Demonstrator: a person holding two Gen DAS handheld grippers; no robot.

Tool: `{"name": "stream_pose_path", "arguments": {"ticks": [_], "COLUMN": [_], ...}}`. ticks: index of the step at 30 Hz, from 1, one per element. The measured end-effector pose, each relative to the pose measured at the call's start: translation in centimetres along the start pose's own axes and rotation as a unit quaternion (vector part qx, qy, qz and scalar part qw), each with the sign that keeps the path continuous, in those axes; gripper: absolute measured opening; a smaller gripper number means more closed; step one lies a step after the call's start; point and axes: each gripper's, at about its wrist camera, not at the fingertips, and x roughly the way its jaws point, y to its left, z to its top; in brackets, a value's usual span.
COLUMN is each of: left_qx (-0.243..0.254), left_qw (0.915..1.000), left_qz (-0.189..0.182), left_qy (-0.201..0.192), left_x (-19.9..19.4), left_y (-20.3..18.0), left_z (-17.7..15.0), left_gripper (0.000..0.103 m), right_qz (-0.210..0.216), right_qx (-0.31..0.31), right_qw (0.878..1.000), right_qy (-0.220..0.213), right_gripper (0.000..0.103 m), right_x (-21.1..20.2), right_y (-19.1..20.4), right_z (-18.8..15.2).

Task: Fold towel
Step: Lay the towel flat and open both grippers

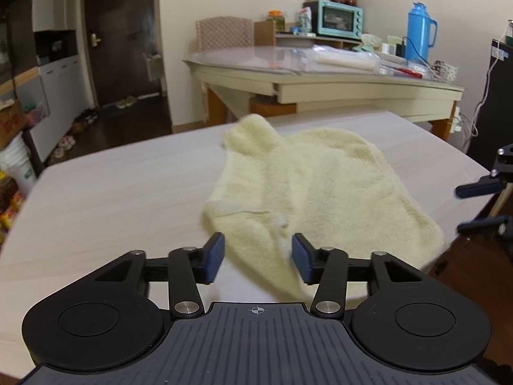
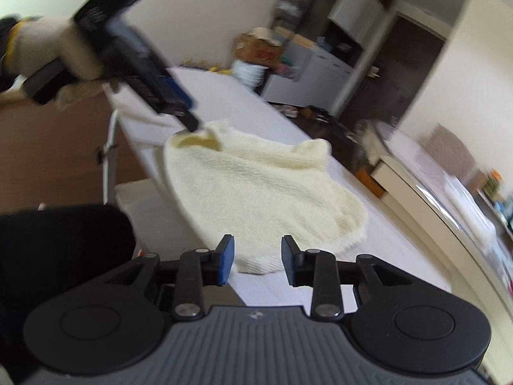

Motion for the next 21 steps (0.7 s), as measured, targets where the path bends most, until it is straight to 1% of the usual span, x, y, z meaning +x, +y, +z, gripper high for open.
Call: {"name": "stream_pose_path", "arguments": {"ticks": [1,4,6,8,12,15,18,21], "left_qx": [0.0,0.012,0.022,0.032,0.053,0.071,0.08,0.086], "left_qw": [1.0,0.9998,0.9997,0.9995,0.9986,0.9974,0.9964,0.9949], "left_qz": [0.009,0.015,0.012,0.006,0.0,-0.001,-0.013,-0.023], "left_qy": [-0.003,-0.007,-0.005,-0.006,-0.003,0.008,0.026,0.047], "left_x": [0.0,1.3,2.6,4.7,9.2,13.9,18.0,21.1], "left_y": [0.5,1.0,1.0,0.9,0.8,0.9,1.3,1.8], "left_z": [0.5,2.2,3.6,5.6,9.1,11.7,13.1,13.4], "left_gripper": [0.054,0.055,0.055,0.055,0.054,0.051,0.051,0.05], "right_qz": [-0.015,-0.048,-0.069,-0.076,-0.093,-0.093,-0.095,-0.095], "right_qx": [0.03,0.069,0.098,0.123,0.165,0.186,0.199,0.212], "right_qw": [0.999,0.996,0.993,0.989,0.982,0.978,0.975,0.973], "right_qy": [-0.004,-0.006,-0.007,-0.017,-0.017,-0.015,-0.006,0.004], "right_gripper": [0.035,0.035,0.035,0.035,0.035,0.036,0.037,0.038], "right_x": [0.0,0.7,1.6,2.4,4.7,6.1,7.9,9.5], "right_y": [-0.8,-2.0,-3.2,-4.3,-7.6,-9.4,-11.4,-12.9], "right_z": [0.1,0.6,1.3,1.8,2.4,2.3,1.9,1.3]}}
